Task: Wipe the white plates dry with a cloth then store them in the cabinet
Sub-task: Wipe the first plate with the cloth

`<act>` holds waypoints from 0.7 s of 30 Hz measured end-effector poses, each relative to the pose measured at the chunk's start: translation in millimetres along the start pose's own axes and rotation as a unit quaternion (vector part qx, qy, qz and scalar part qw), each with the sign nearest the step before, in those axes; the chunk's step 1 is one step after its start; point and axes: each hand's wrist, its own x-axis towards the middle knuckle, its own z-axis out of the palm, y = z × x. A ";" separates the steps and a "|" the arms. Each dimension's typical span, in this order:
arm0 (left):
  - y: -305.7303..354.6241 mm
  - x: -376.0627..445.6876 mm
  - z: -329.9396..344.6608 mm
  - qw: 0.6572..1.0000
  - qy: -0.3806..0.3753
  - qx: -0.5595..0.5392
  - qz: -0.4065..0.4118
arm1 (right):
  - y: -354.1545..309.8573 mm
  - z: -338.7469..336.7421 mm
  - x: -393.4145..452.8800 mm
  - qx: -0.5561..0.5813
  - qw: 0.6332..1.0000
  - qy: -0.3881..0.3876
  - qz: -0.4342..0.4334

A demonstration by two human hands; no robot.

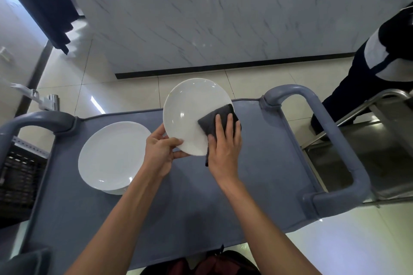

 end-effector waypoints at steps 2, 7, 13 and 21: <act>-0.4 -0.4 0.2 1.000 -0.003 0.001 0.000 | 1.5 -3.4 4.0 0.008 1.000 0.010 -0.002; -1.8 -0.9 0.3 1.000 -0.015 0.020 -0.002 | 10.0 -13.0 18.2 0.040 0.999 0.028 0.014; -2.1 -0.5 -4.6 0.999 -0.024 0.046 -0.009 | 22.7 -31.4 38.2 0.093 0.995 0.014 0.008; 3.6 3.3 -10.8 0.990 -0.051 0.132 -0.012 | 28.0 -60.3 60.1 0.165 0.986 -0.035 0.007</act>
